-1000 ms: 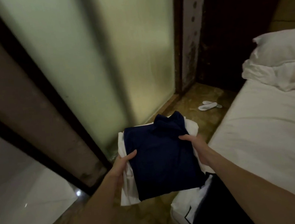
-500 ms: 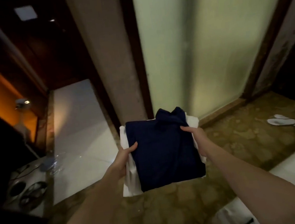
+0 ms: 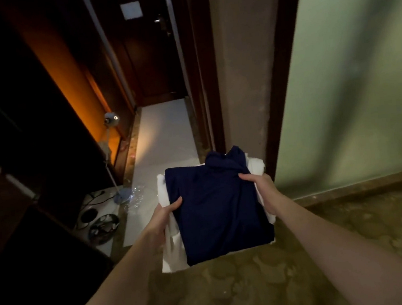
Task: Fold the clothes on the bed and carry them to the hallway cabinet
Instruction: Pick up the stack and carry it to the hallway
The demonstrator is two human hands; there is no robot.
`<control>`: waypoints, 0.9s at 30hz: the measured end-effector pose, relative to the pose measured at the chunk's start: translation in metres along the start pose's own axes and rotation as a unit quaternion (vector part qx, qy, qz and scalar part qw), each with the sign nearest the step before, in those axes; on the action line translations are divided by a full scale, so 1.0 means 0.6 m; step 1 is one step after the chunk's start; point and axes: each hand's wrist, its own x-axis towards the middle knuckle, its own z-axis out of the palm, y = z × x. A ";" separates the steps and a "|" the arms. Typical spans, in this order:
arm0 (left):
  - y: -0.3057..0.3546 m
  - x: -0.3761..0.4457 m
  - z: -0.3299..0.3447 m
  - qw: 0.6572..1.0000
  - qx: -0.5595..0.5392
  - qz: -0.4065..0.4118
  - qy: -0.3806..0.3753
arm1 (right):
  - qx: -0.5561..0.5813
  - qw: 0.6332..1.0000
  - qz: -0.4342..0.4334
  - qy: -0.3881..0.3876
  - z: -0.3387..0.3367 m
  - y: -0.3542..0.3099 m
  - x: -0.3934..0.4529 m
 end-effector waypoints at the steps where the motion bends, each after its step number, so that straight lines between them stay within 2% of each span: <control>1: 0.005 0.007 -0.012 1.000 -0.003 0.001 0.007 | -0.004 1.000 0.003 -0.006 0.016 -0.004 0.011; 6: 0.039 0.060 -0.063 0.999 -0.015 0.017 0.048 | -0.013 0.999 0.006 -0.039 0.094 -0.022 0.086; 18: 0.179 0.220 -0.187 0.992 -0.064 0.071 0.087 | -0.056 0.991 0.006 -0.121 0.306 -0.110 0.303; 27: 0.272 0.341 -0.310 0.992 -0.039 0.097 0.066 | -0.074 0.993 -0.001 -0.096 0.470 -0.124 0.444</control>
